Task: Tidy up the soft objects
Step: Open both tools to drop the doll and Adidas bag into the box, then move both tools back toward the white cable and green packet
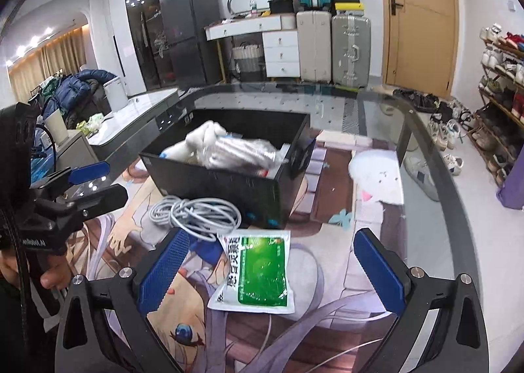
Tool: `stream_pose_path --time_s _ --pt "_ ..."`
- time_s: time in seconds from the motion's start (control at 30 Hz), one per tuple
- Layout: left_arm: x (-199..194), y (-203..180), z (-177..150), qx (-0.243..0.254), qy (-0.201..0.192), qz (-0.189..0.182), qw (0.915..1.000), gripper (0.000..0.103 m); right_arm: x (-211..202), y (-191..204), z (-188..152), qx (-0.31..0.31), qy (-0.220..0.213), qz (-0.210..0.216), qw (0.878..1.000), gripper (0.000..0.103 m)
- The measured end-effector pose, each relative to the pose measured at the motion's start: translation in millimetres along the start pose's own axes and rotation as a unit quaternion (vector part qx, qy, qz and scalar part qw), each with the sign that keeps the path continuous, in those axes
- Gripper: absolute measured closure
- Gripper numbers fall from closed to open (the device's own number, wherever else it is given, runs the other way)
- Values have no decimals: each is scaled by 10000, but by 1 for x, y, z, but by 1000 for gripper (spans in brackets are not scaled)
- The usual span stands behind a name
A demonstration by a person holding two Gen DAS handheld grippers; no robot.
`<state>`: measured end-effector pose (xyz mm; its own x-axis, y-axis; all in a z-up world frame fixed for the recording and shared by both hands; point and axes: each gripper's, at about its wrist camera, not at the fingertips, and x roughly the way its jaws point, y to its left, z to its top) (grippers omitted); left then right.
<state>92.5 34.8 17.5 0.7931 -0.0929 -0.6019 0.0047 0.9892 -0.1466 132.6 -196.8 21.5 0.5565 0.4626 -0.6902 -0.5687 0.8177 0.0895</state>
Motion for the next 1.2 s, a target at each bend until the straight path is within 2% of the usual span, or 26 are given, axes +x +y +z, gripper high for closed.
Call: stream_pose_path --time_s 0.2,0.5,0.8,0.93,1.07,1.2 --pt "11 -2 -8 -15 4 -8 10000 0 18 -2 -5 61 355 -196 9992 1" --pt "20 -2 -19 12 109 0 9999 0 34 0 -24 99 589 -116 9981 1" --pt "24 -1 -25 3 266 -120 9996 0 46 2 -32 186 744 -143 9970 1" --pt "23 -5 -26 71 231 -141 9996 0 50 4 -33 151 751 -230 9968 1" --pt "26 -5 -25 75 334 -192 9992 0 56 11 -33 1 810 -502 9955 1" --pt "26 -4 -25 28 325 -202 9993 0 56 11 -34 39 788 -502 9956 1"
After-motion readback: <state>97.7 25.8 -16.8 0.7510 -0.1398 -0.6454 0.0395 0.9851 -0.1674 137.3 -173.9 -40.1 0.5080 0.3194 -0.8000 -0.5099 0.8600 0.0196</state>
